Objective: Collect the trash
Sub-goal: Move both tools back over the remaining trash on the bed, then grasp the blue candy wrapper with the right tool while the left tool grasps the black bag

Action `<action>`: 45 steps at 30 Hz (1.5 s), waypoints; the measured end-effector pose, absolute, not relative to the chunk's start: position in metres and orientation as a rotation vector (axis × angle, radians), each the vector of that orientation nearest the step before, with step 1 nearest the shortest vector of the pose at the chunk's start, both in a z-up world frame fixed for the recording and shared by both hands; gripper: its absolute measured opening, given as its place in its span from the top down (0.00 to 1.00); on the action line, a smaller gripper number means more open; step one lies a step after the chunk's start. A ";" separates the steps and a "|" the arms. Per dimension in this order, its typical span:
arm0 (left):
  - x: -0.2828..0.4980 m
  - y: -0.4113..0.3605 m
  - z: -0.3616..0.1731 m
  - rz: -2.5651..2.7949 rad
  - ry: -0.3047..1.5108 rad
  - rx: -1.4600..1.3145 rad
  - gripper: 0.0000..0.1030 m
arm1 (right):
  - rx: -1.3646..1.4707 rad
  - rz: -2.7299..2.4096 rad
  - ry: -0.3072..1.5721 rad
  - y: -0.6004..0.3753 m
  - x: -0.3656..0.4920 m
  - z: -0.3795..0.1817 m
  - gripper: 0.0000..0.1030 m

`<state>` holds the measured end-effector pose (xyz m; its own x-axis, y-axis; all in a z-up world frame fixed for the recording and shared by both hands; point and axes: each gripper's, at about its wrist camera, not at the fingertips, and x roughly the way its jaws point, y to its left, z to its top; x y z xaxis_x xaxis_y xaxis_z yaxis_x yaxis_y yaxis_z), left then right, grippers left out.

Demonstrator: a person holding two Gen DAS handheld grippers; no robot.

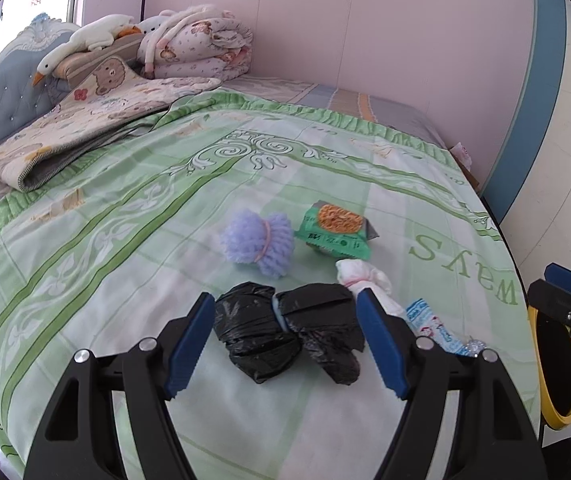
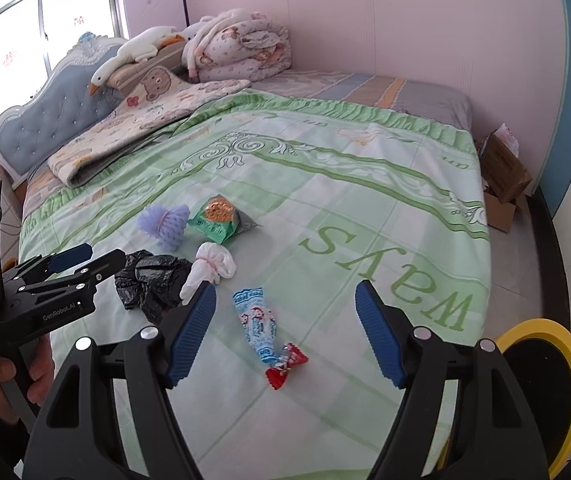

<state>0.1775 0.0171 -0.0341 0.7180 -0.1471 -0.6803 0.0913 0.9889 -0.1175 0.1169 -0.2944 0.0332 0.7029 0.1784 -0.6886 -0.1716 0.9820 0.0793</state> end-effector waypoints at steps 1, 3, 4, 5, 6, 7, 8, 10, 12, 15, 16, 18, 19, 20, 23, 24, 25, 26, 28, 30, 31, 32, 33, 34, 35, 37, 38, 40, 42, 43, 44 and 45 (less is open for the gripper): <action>0.179 0.019 -0.036 -0.130 0.763 -0.082 0.32 | 0.004 0.199 0.773 -0.291 0.119 0.030 0.33; 0.181 0.022 -0.041 -0.128 0.771 -0.091 0.32 | -0.004 0.207 0.788 -0.286 0.124 0.022 0.33; 0.181 0.023 -0.043 -0.126 0.773 -0.093 0.32 | -0.008 0.210 0.796 -0.282 0.127 0.018 0.33; 0.182 0.024 -0.045 -0.125 0.777 -0.095 0.32 | -0.014 0.212 0.804 -0.279 0.129 0.014 0.33; 0.183 0.025 -0.048 -0.123 0.781 -0.097 0.32 | -0.019 0.214 0.811 -0.276 0.131 0.010 0.33; 0.185 0.026 -0.050 -0.121 0.784 -0.100 0.32 | -0.023 0.216 0.818 -0.274 0.133 0.006 0.33; 0.186 0.027 -0.052 -0.120 0.789 -0.104 0.32 | -0.027 0.219 0.825 -0.271 0.135 0.002 0.33; 0.188 0.029 -0.057 -0.118 0.798 -0.113 0.32 | -0.037 0.224 0.838 -0.266 0.140 -0.005 0.33; 0.190 0.031 -0.061 -0.117 0.806 -0.121 0.32 | -0.049 0.229 0.849 -0.260 0.143 -0.012 0.33; 0.193 0.031 -0.067 -0.119 0.815 -0.130 0.32 | -0.063 0.238 0.866 -0.254 0.150 -0.021 0.34; 0.194 0.031 -0.068 -0.119 0.816 -0.132 0.32 | -0.066 0.243 0.871 -0.252 0.152 -0.024 0.34; 0.196 0.031 -0.071 -0.119 0.819 -0.132 0.32 | -0.077 0.242 0.879 -0.249 0.156 -0.030 0.35; 0.197 0.030 -0.073 -0.120 0.822 -0.132 0.32 | -0.081 0.241 0.883 -0.248 0.158 -0.033 0.35; 0.198 0.030 -0.074 -0.121 0.824 -0.133 0.32 | -0.083 0.240 0.886 -0.248 0.160 -0.036 0.35; 0.199 0.027 -0.077 -0.124 0.824 -0.129 0.32 | -0.103 0.232 0.898 -0.245 0.163 -0.043 0.41; 0.199 0.027 -0.078 -0.125 0.823 -0.127 0.32 | -0.110 0.231 0.900 -0.244 0.164 -0.046 0.41; 0.199 0.026 -0.079 -0.125 0.822 -0.123 0.32 | -0.113 0.229 0.902 -0.244 0.165 -0.048 0.41; 0.200 0.025 -0.080 -0.121 0.819 -0.120 0.33 | -0.114 0.228 0.904 -0.244 0.165 -0.049 0.41; 0.201 0.025 -0.082 -0.124 0.820 -0.120 0.33 | -0.124 0.227 0.909 -0.242 0.167 -0.052 0.41; 0.202 0.024 -0.083 -0.124 0.820 -0.119 0.34 | -0.134 0.225 0.912 -0.241 0.170 -0.055 0.42; 0.202 0.023 -0.084 -0.125 0.819 -0.118 0.34 | -0.135 0.225 0.916 -0.240 0.171 -0.057 0.43; 0.202 0.023 -0.085 -0.125 0.818 -0.116 0.35 | -0.138 0.224 0.918 -0.240 0.172 -0.058 0.44; 0.201 0.023 -0.085 -0.125 0.816 -0.114 0.37 | -0.141 0.225 0.921 -0.239 0.173 -0.060 0.45; 0.201 0.023 -0.086 -0.125 0.816 -0.113 0.40 | -0.142 0.227 0.924 -0.238 0.174 -0.062 0.45; 0.200 0.023 -0.086 -0.128 0.815 -0.115 0.41 | -0.144 0.227 0.927 -0.237 0.174 -0.064 0.46; 0.200 0.024 -0.087 -0.134 0.815 -0.120 0.44 | -0.149 0.226 0.930 -0.236 0.175 -0.067 0.47; 0.200 0.024 -0.087 -0.137 0.816 -0.122 0.45 | -0.152 0.225 0.930 -0.235 0.175 -0.068 0.48; 0.199 0.023 -0.088 -0.149 0.815 -0.125 0.48 | -0.157 0.222 0.927 -0.234 0.175 -0.070 0.49; 0.199 0.022 -0.088 -0.155 0.814 -0.119 0.51 | -0.159 0.225 0.928 -0.233 0.177 -0.071 0.52; 0.199 0.021 -0.088 -0.158 0.811 -0.112 0.53 | -0.161 0.225 0.929 -0.233 0.177 -0.071 0.54; 0.198 0.019 -0.088 -0.160 0.809 -0.105 0.55 | -0.163 0.225 0.929 -0.233 0.178 -0.071 0.55; 0.198 0.018 -0.088 -0.161 0.806 -0.101 0.57 | -0.162 0.224 0.929 -0.232 0.178 -0.071 0.55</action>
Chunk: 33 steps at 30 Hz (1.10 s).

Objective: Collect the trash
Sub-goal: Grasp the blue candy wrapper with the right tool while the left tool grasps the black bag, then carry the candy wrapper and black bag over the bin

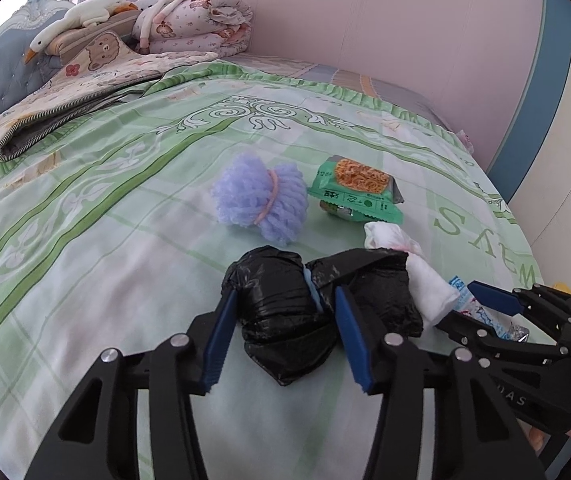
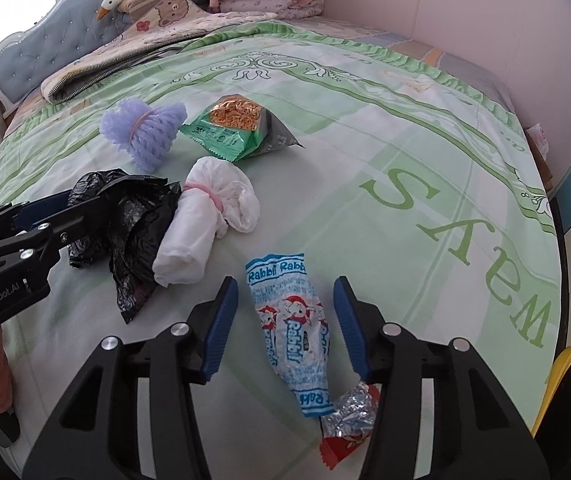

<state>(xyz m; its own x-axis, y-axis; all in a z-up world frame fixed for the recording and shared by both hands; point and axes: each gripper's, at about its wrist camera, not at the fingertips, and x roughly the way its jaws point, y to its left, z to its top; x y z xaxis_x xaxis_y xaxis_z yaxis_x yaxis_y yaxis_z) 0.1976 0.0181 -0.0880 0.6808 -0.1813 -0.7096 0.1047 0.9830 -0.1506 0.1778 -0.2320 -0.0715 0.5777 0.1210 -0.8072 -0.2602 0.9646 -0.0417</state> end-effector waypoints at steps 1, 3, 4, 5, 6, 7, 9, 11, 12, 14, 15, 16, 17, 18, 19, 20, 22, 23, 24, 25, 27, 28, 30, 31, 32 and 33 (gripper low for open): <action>0.197 0.017 -0.088 -0.164 0.804 -0.098 0.59 | -0.159 0.222 0.929 -0.232 0.178 -0.071 0.56; 0.197 0.018 -0.088 -0.167 0.802 -0.103 0.62 | -0.152 0.223 0.929 -0.231 0.178 -0.071 0.58; 0.196 0.019 -0.087 -0.169 0.801 -0.109 0.63 | -0.150 0.225 0.930 -0.231 0.178 -0.071 0.58; 0.195 0.021 -0.087 -0.170 0.801 -0.119 0.64 | -0.146 0.227 0.933 -0.231 0.178 -0.071 0.58; 0.195 0.022 -0.086 -0.172 0.802 -0.125 0.64 | -0.140 0.229 0.936 -0.232 0.178 -0.071 0.58; 0.195 0.022 -0.086 -0.173 0.803 -0.131 0.65 | -0.134 0.232 0.938 -0.233 0.178 -0.071 0.58; 0.194 0.023 -0.086 -0.174 0.803 -0.136 0.65 | -0.123 0.235 0.945 -0.234 0.179 -0.070 0.60; 0.194 0.023 -0.085 -0.173 0.803 -0.139 0.66 | -0.118 0.236 0.947 -0.235 0.179 -0.071 0.63; 0.194 0.024 -0.085 -0.173 0.803 -0.140 0.66 | -0.116 0.241 0.950 -0.235 0.179 -0.071 0.65; 0.193 0.024 -0.085 -0.172 0.803 -0.142 0.68 | -0.115 0.246 0.950 -0.234 0.178 -0.070 0.71; 0.193 0.025 -0.085 -0.172 0.804 -0.142 0.68 | -0.115 0.244 0.949 -0.233 0.178 -0.069 0.77; 0.193 0.025 -0.084 -0.171 0.804 -0.143 0.69 | -0.118 0.243 0.949 -0.233 0.178 -0.069 0.81; 0.192 0.025 -0.084 -0.171 0.804 -0.142 0.70 | -0.121 0.245 0.948 -0.232 0.177 -0.068 0.82; 0.191 0.025 -0.083 -0.171 0.804 -0.142 0.70 | -0.123 0.245 0.946 -0.232 0.176 -0.067 0.85; 0.191 0.025 -0.082 -0.172 0.804 -0.141 0.71 | -0.122 0.243 0.940 -0.232 0.175 -0.066 0.87; 0.190 0.026 -0.081 -0.173 0.803 -0.142 0.72 | -0.118 0.245 0.937 -0.232 0.174 -0.064 0.87; 0.188 0.028 -0.078 -0.175 0.804 -0.146 0.73 | -0.111 0.247 0.926 -0.233 0.172 -0.059 0.88; 0.186 0.029 -0.076 -0.177 0.803 -0.152 0.74 | -0.107 0.250 0.918 -0.234 0.170 -0.055 0.88; 0.185 0.030 -0.075 -0.177 0.802 -0.157 0.74 | -0.101 0.252 0.909 -0.235 0.168 -0.050 0.88; 0.184 0.032 -0.072 -0.176 0.799 -0.163 0.74 | -0.097 0.255 0.900 -0.235 0.166 -0.046 0.88; 0.181 0.035 -0.066 -0.173 0.790 -0.166 0.74 | -0.093 0.263 0.883 -0.237 0.161 -0.036 0.88; 0.179 0.036 -0.063 -0.171 0.784 -0.167 0.74 | -0.091 0.269 0.877 -0.237 0.158 -0.032 0.88; 0.176 0.037 -0.058 -0.169 0.777 -0.170 0.74 | -0.087 0.275 0.868 -0.238 0.153 -0.025 0.88; 0.173 0.038 -0.055 -0.168 0.773 -0.170 0.74 | -0.085 0.279 0.862 -0.238 0.150 -0.021 0.88; 0.172 0.039 -0.053 -0.167 0.768 -0.170 0.74 | -0.083 0.282 0.856 -0.239 0.147 -0.017 0.88; 0.170 0.039 -0.050 -0.167 0.763 -0.169 0.74 | -0.081 0.283 0.848 -0.240 0.144 -0.013 0.88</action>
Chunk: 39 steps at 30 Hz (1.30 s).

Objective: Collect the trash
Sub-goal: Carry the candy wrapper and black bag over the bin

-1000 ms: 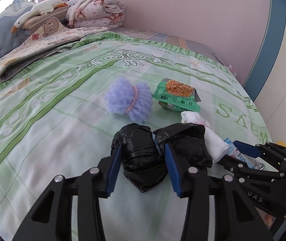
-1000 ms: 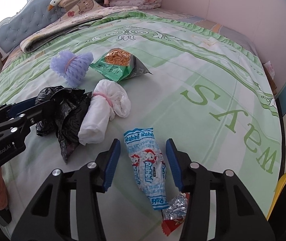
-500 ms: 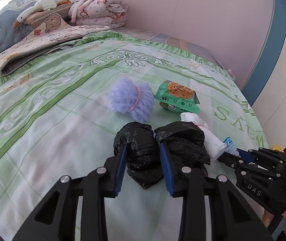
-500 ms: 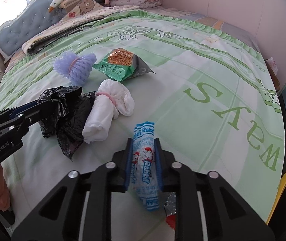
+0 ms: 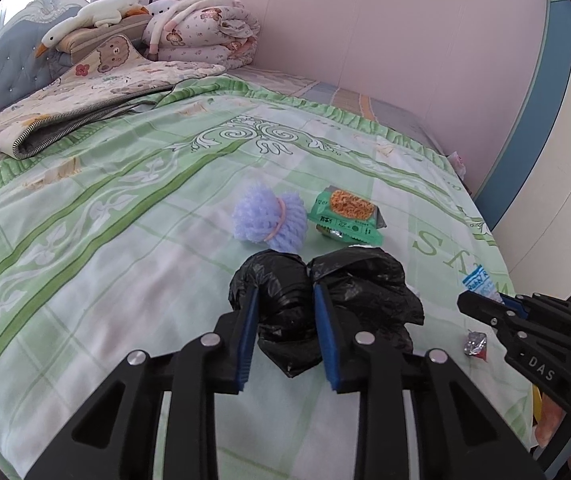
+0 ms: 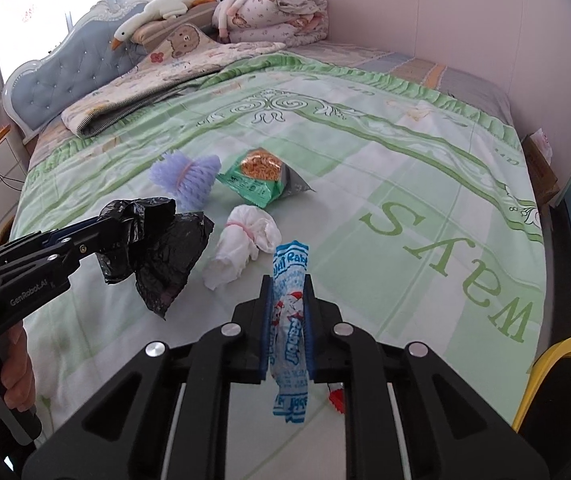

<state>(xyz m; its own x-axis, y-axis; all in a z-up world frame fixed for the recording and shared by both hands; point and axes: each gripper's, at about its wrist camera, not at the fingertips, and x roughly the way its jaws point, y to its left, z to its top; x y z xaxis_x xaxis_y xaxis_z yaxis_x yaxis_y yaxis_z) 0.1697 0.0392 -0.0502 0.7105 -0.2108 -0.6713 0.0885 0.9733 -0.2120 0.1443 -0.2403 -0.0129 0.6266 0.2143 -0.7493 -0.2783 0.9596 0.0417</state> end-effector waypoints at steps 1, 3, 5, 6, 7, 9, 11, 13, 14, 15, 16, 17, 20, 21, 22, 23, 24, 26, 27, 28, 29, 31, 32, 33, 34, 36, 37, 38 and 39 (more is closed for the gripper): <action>0.167 0.040 -0.047 -0.167 0.757 -0.167 0.74 | -0.076 0.285 0.840 -0.242 0.142 -0.009 0.88; 0.162 0.039 -0.041 -0.166 0.746 -0.163 0.74 | -0.065 0.291 0.828 -0.244 0.136 -0.001 0.88; 0.157 0.040 -0.034 -0.167 0.733 -0.160 0.74 | -0.057 0.292 0.814 -0.248 0.130 0.007 0.88; 0.155 0.040 -0.030 -0.168 0.727 -0.159 0.74 | -0.054 0.293 0.808 -0.249 0.127 0.011 0.88; 0.153 0.039 -0.028 -0.168 0.723 -0.158 0.75 | -0.052 0.293 0.801 -0.251 0.124 0.014 0.88; 0.149 0.039 -0.021 -0.169 0.712 -0.153 0.74 | -0.046 0.291 0.788 -0.255 0.119 0.022 0.88; 0.146 0.038 -0.015 -0.172 0.701 -0.152 0.74 | -0.041 0.286 0.775 -0.259 0.114 0.029 0.88; 0.142 0.037 -0.008 -0.175 0.687 -0.151 0.75 | -0.035 0.283 0.759 -0.265 0.108 0.038 0.88; 0.141 0.036 -0.004 -0.176 0.681 -0.150 0.75 | -0.032 0.282 0.752 -0.268 0.106 0.042 0.88; 0.139 0.035 -0.001 -0.177 0.675 -0.149 0.75 | -0.029 0.280 0.744 -0.271 0.103 0.047 0.88; 0.137 0.034 0.002 -0.180 0.669 -0.149 0.75 | -0.027 0.279 0.736 -0.273 0.100 0.051 0.88; 0.135 0.033 0.006 -0.183 0.662 -0.149 0.74 | -0.024 0.275 0.729 -0.276 0.097 0.055 0.88; 0.130 0.026 0.015 -0.192 0.646 -0.140 0.74 | -0.020 0.268 0.705 -0.285 0.088 0.068 0.88; 0.129 0.023 0.018 -0.195 0.641 -0.135 0.74 | -0.019 0.263 0.696 -0.288 0.085 0.072 0.88; 0.127 0.019 0.022 -0.200 0.635 -0.131 0.74 | -0.018 0.259 0.689 -0.292 0.082 0.076 0.88; 0.125 0.016 0.025 -0.206 0.631 -0.128 0.74 | -0.015 0.254 0.683 -0.296 0.079 0.079 0.88; 0.124 0.013 0.027 -0.212 0.627 -0.125 0.74 | -0.010 0.250 0.677 -0.300 0.076 0.082 0.88; 0.120 0.005 0.033 -0.227 0.617 -0.115 0.75 | -0.004 0.240 0.665 -0.308 0.071 0.088 0.88; 0.119 0.002 0.036 -0.235 0.613 -0.111 0.75 | -0.002 0.235 0.660 -0.312 0.068 0.092 0.88; 0.118 -0.003 0.038 -0.243 0.609 -0.107 0.74 | 0.000 0.230 0.656 -0.316 0.065 0.094 0.88; 0.116 -0.008 0.040 -0.252 0.607 -0.103 0.75 | 0.002 0.224 0.650 -0.321 0.064 0.097 0.88; 0.114 -0.017 0.045 -0.270 0.602 -0.098 0.74 | 0.007 0.212 0.641 -0.330 0.059 0.102 0.88; 0.113 -0.021 0.046 -0.277 0.599 -0.095 0.74 | 0.010 0.206 0.637 -0.334 0.057 0.105 0.88; 0.112 -0.026 0.048 -0.285 0.596 -0.092 0.74 | 0.013 0.199 0.632 -0.339 0.055 0.108 0.88; 0.111 -0.030 0.051 -0.294 0.593 -0.090 0.74 | 0.016 0.193 0.628 -0.344 0.052 0.110 0.88; 0.109 -0.039 0.054 -0.310 0.587 -0.086 0.74 | 0.020 0.180 0.619 -0.354 0.048 0.114 0.88; 0.108 -0.044 0.056 -0.318 0.584 -0.082 0.74 | 0.023 0.173 0.615 -0.359 0.046 0.116 0.88; 0.107 -0.050 0.058 -0.326 0.580 -0.076 0.74 | 0.026 0.165 0.613 -0.364 0.043 0.118 0.88; 0.106 -0.056 0.060 -0.335 0.578 -0.070 0.74 | 0.030 0.157 0.611 -0.370 0.041 0.119 0.88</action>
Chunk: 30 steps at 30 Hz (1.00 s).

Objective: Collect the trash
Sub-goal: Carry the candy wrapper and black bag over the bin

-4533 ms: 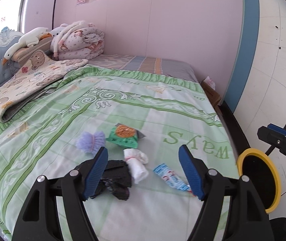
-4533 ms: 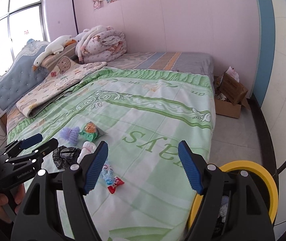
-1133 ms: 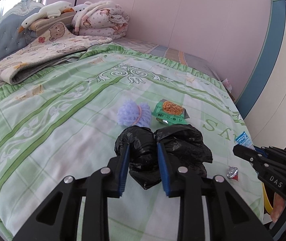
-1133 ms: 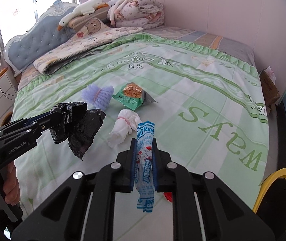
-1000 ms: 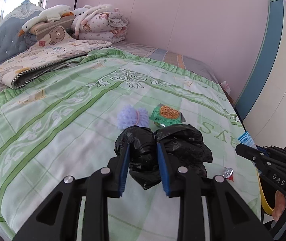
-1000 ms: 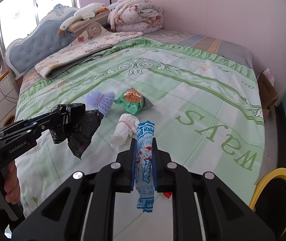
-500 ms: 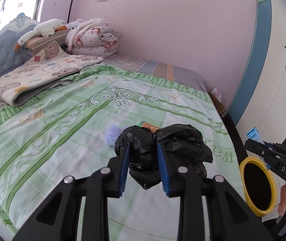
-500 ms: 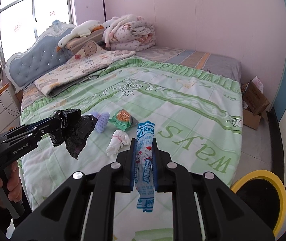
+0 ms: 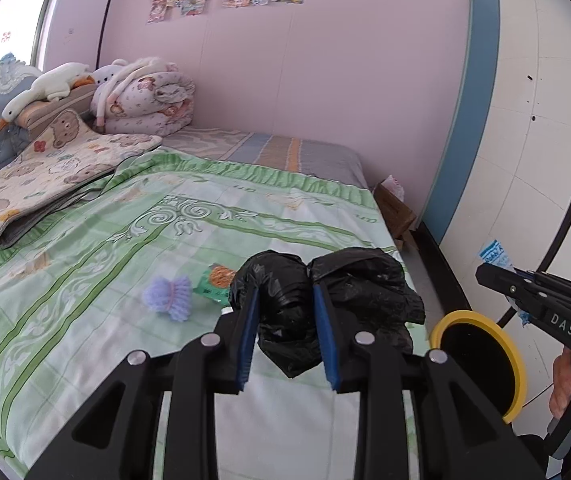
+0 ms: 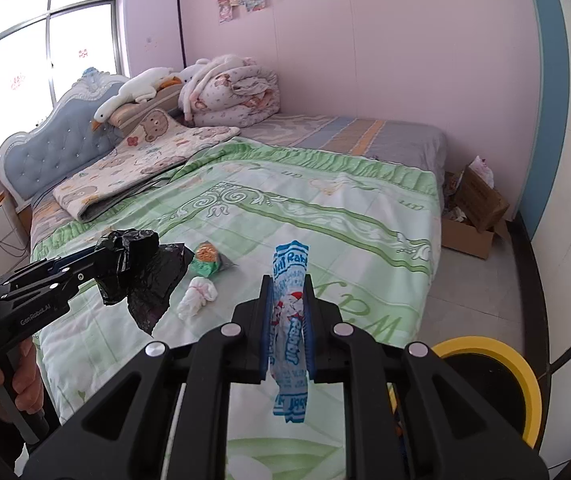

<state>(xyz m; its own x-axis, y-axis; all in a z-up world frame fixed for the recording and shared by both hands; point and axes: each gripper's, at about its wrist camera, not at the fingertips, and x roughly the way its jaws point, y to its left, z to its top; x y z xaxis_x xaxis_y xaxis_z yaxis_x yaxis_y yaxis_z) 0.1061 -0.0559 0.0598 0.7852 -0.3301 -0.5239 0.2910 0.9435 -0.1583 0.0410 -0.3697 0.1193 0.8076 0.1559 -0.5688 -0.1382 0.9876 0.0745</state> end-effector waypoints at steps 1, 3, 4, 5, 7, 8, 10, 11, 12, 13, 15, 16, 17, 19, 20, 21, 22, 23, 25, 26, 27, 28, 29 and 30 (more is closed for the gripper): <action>0.106 -0.060 0.061 -0.343 0.577 -0.067 0.74 | 0.033 0.150 0.609 -0.374 0.039 0.120 0.88; 0.104 -0.072 0.063 -0.363 0.575 -0.059 0.74 | 0.039 0.134 0.606 -0.386 0.035 0.122 0.88; 0.103 -0.077 0.064 -0.372 0.574 -0.055 0.74 | 0.042 0.126 0.606 -0.391 0.032 0.123 0.88; 0.102 -0.080 0.064 -0.380 0.572 -0.052 0.74 | 0.046 0.117 0.605 -0.396 0.030 0.124 0.88; 0.101 -0.090 0.065 -0.395 0.571 -0.048 0.74 | 0.052 0.102 0.603 -0.407 0.027 0.125 0.88; 0.101 -0.095 0.066 -0.405 0.574 -0.046 0.74 | 0.055 0.096 0.602 -0.413 0.025 0.125 0.88; 0.101 -0.104 0.066 -0.420 0.576 -0.043 0.74 | 0.062 0.082 0.599 -0.423 0.023 0.126 0.88; 0.101 -0.110 0.067 -0.428 0.577 -0.040 0.74 | 0.066 0.076 0.597 -0.427 0.021 0.127 0.88; 0.100 -0.114 0.066 -0.435 0.578 -0.037 0.74 | 0.070 0.069 0.596 -0.432 0.019 0.127 0.88; 0.100 -0.121 0.066 -0.444 0.578 -0.031 0.74 | 0.073 0.062 0.594 -0.436 0.018 0.127 0.88; 0.099 -0.132 0.066 -0.459 0.579 -0.023 0.74 | 0.081 0.050 0.593 -0.447 0.015 0.127 0.88; 0.098 -0.138 0.066 -0.468 0.580 -0.018 0.74 | 0.085 0.042 0.592 -0.451 0.013 0.127 0.88; 0.097 -0.143 0.066 -0.476 0.581 -0.014 0.74 | 0.088 0.036 0.592 -0.456 0.011 0.127 0.88; 0.097 -0.155 0.065 -0.493 0.586 -0.006 0.74 | 0.095 0.023 0.591 -0.464 0.009 0.126 0.88; 0.097 -0.161 0.065 -0.500 0.588 -0.002 0.74 | 0.098 0.017 0.591 -0.469 0.008 0.126 0.88; 0.096 -0.167 0.065 -0.507 0.589 0.002 0.74 | 0.103 0.011 0.592 -0.474 0.007 0.125 0.87; 0.096 -0.173 0.063 -0.518 0.592 0.007 0.74 | 0.109 0.004 0.592 -0.479 0.006 0.124 0.88; 0.096 -0.179 0.062 -0.526 0.596 0.011 0.74 | 0.113 -0.001 0.593 -0.484 0.005 0.123 0.88; 0.096 -0.192 0.060 -0.543 0.602 0.021 0.74 | 0.121 -0.013 0.595 -0.494 0.004 0.120 0.87; 0.096 -0.197 0.059 -0.551 0.604 0.025 0.74 | 0.124 -0.018 0.597 -0.499 0.003 0.119 0.87; 0.096 -0.202 0.058 -0.558 0.607 0.028 0.74 | 0.127 -0.023 0.600 -0.503 0.003 0.117 0.87; 0.096 -0.207 0.057 -0.566 0.610 0.031 0.74 | 0.129 -0.030 0.602 -0.507 0.002 0.115 0.87; 0.096 -0.214 0.055 -0.576 0.614 0.035 0.74 | 0.132 -0.037 0.604 -0.513 -0.001 0.113 0.87; 0.096 -0.218 0.054 -0.583 0.617 0.038 0.74 | 0.136 -0.042 0.606 -0.518 -0.002 0.112 0.87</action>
<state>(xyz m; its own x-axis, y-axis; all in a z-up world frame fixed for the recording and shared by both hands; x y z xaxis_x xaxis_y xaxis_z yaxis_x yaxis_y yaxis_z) 0.0962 -0.2184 0.0538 0.6611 -0.5044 -0.5554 0.5262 0.8394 -0.1359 -0.0022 -0.5179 0.1116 0.8212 0.0005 -0.5706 0.0796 0.9901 0.1154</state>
